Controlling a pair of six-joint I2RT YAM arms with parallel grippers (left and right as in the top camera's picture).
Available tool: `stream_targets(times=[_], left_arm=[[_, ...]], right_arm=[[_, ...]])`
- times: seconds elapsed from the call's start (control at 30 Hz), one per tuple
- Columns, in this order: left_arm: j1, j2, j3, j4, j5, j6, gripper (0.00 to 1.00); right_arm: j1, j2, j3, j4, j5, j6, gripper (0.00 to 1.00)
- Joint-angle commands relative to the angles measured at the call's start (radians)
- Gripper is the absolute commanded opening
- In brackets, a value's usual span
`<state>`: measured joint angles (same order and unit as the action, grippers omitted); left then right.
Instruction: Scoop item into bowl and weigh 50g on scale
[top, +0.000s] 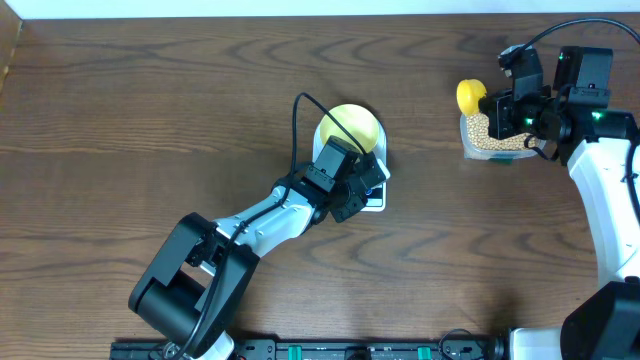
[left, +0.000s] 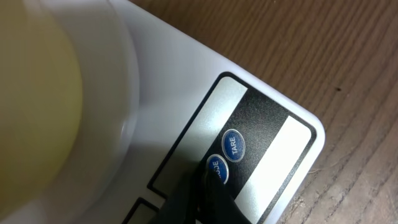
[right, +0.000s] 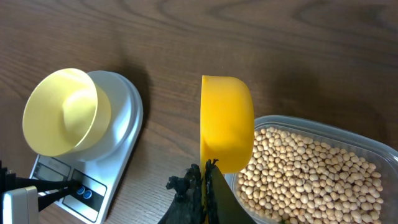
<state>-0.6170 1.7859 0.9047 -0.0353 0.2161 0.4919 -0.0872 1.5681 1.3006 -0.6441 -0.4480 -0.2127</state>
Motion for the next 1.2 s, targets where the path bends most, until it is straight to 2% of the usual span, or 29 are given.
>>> stream_targets(times=[0.0,0.47,0.73,1.17], left_arm=[[0.017,0.077,-0.024,-0.028,-0.052,0.039,0.08],[0.015,0.071,-0.023,-0.027,-0.051,0.037,0.08],[-0.014,-0.046,-0.006,-0.027,-0.051,0.024,0.08],[-0.015,-0.064,-0.006,-0.024,-0.050,-0.056,0.08]], right_arm=[[0.003,-0.018,0.019,-0.003,0.000,-0.013,0.01],[0.003,-0.018,0.019,-0.003,0.000,-0.013,0.01],[0.003,-0.018,0.020,-0.002,0.000,-0.013,0.01],[0.003,-0.018,0.020,-0.003,0.000,-0.013,0.01]])
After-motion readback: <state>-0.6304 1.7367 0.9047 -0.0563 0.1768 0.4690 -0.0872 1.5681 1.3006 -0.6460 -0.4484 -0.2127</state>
